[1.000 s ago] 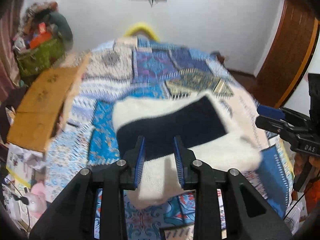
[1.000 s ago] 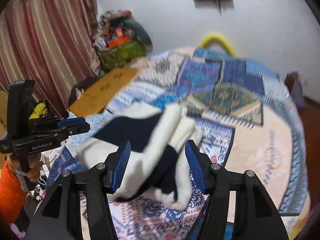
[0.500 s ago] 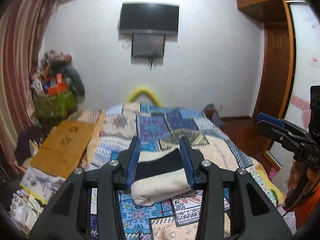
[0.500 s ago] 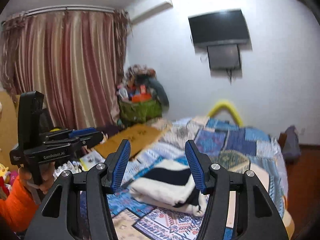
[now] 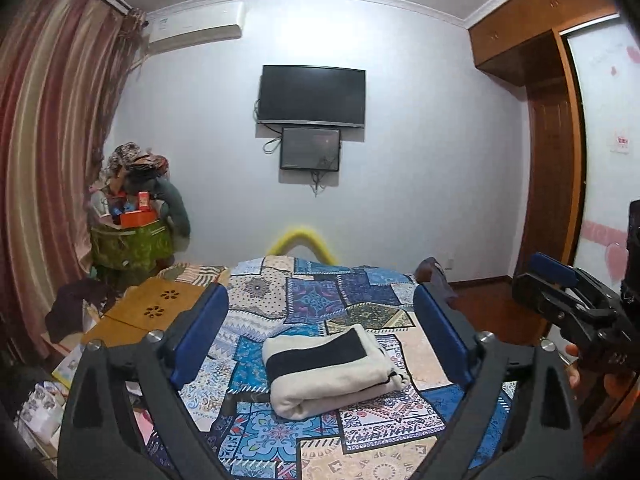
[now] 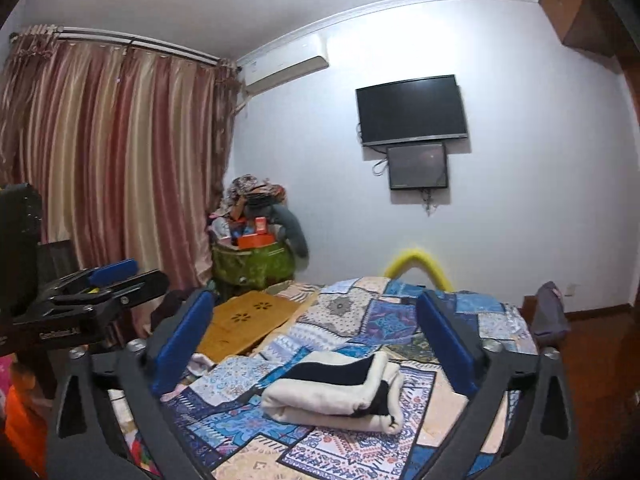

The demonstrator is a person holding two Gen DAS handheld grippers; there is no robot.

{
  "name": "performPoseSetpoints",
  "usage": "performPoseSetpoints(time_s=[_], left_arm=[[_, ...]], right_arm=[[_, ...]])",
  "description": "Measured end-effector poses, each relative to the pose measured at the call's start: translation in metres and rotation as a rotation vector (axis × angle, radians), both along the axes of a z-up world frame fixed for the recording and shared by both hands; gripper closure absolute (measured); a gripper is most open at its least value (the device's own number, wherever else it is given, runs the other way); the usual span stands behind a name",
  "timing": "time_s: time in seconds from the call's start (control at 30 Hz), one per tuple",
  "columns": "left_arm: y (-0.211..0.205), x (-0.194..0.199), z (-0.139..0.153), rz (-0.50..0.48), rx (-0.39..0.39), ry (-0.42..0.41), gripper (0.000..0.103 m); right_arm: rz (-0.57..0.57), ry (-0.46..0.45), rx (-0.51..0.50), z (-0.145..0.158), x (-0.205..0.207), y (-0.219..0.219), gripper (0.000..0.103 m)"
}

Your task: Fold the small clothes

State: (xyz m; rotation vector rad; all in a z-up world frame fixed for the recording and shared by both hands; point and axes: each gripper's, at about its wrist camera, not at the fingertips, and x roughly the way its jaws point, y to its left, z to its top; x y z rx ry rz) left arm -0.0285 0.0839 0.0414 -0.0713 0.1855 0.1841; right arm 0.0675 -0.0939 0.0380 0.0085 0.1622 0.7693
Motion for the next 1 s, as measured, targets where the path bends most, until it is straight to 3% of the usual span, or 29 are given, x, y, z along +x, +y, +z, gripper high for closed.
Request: performPoseSetpoints(time_s=[1.0], left_arm=[[-0.006,0.011,-0.017,-0.008,-0.014,0.031,0.001]], right_arm=[[-0.026,0.043,-0.039,-0.011,0.001,-0.007,0.000]])
